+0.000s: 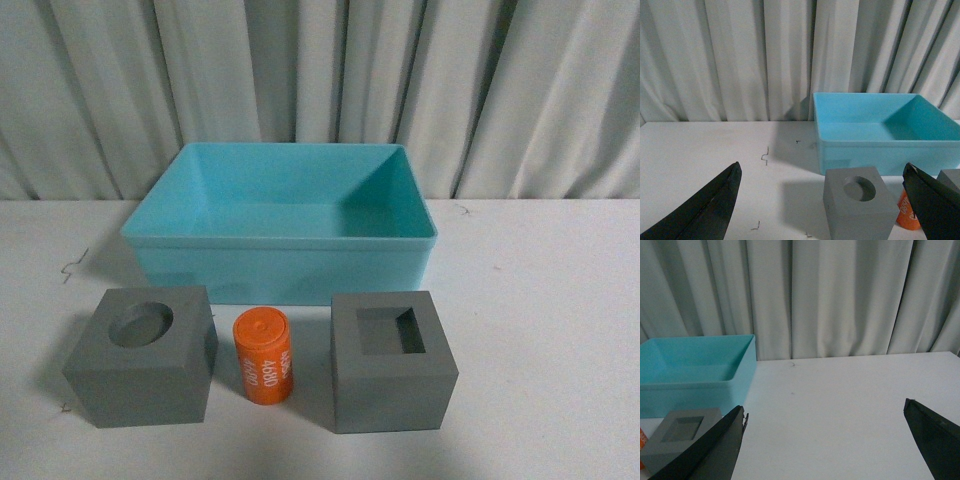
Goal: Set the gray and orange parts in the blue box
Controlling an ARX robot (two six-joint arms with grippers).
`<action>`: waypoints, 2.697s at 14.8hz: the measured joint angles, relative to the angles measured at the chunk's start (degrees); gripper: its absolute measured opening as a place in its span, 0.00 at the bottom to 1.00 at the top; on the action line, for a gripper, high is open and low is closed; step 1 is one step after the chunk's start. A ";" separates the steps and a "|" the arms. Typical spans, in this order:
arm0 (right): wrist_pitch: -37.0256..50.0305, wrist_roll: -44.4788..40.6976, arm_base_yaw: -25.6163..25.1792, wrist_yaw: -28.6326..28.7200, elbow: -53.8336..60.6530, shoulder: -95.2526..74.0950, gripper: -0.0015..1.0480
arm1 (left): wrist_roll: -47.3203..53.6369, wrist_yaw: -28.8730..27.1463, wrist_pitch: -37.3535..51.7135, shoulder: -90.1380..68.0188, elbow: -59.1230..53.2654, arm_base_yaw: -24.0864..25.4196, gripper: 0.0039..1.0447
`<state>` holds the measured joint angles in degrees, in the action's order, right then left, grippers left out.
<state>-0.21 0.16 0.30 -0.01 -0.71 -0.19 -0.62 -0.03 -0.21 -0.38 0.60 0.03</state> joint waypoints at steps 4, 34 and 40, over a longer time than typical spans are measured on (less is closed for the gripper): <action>0.00 0.02 0.00 0.00 0.00 0.00 0.94 | 0.00 0.00 0.00 0.00 0.00 0.00 0.94; 0.00 0.00 0.00 0.00 0.00 0.00 0.94 | 0.00 0.00 0.00 0.00 0.00 0.00 0.94; 0.00 0.00 0.00 0.00 0.00 0.00 0.94 | 0.00 0.00 0.02 0.00 0.00 0.00 0.94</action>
<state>-0.21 0.16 0.30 -0.01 -0.71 -0.19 -0.62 -0.03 -0.19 -0.38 0.60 0.03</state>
